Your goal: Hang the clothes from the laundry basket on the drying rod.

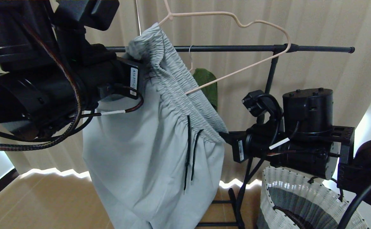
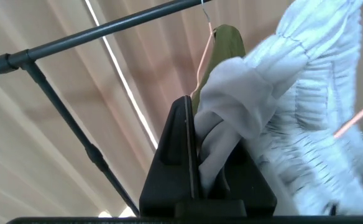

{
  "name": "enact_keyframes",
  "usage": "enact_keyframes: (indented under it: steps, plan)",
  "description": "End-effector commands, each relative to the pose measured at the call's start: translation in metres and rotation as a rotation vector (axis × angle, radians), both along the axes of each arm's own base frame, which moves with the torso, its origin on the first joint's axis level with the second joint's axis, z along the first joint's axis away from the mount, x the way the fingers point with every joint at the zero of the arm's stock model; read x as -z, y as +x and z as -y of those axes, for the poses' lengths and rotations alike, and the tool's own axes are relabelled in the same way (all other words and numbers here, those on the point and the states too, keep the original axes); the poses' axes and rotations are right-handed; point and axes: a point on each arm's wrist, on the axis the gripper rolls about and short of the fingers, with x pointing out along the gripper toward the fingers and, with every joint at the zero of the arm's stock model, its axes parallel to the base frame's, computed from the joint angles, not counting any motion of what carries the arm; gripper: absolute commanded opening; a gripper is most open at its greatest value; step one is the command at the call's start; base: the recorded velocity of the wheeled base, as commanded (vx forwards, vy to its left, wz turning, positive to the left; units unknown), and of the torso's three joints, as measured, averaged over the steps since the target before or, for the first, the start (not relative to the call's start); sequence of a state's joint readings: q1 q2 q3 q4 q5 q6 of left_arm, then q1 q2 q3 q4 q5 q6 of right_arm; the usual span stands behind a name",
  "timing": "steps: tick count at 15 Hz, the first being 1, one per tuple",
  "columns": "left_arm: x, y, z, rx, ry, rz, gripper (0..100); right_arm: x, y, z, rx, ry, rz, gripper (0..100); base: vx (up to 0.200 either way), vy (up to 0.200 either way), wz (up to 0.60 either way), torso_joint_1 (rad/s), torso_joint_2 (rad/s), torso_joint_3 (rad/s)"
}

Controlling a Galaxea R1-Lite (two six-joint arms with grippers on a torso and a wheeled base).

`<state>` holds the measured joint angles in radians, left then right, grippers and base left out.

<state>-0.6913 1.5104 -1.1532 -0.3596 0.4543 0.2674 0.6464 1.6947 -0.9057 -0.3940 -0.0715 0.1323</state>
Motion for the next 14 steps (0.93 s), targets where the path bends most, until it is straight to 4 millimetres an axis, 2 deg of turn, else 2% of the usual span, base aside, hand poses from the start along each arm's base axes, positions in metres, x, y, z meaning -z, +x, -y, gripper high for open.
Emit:
enact_keyframes:
  steps: [1, 5, 7, 10, 13, 14]
  plan:
    - [0.001, 0.001, -0.003, -0.012, 0.005, -0.002, 0, -0.004, 0.0, 0.011, 0.029, 0.004, 0.009, 0, 0.0, 0.0, 0.0, 0.0, 0.0, 0.0]
    - [0.009, -0.006, -0.017, -0.037, 0.108, 0.001, 0, -0.016, 0.011, 0.044, 0.142, 0.016, 0.043, 0, 0.0, 0.0, 0.0, 0.0, 0.0, 0.0]
    - [0.018, -0.011, -0.023, -0.039, 0.158, -0.014, 0, -0.024, 0.024, 0.064, 0.218, 0.028, 0.071, 0, 0.0, 0.0, 0.0, 0.0, 0.0, 0.0]
    - [0.033, -0.016, -0.03, -0.044, 0.25, -0.04, 0, -0.04, 0.035, 0.078, 0.275, 0.048, 0.115, 0, 0.0, 0.0, 0.0, 0.0, 0.0, 0.0]
    - [0.044, -0.012, -0.04, -0.082, 0.34, -0.063, 0, -0.049, 0.039, 0.083, 0.294, 0.058, 0.145, 0, 0.0, 0.0, 0.0, 0.0, 0.0, 0.0]
    - [0.051, -0.011, -0.049, -0.107, 0.419, -0.074, 0, -0.053, 0.039, 0.083, 0.292, 0.06, 0.161, 0, 0.0, 0.0, 0.0, 0.0, 0.0, 0.0]
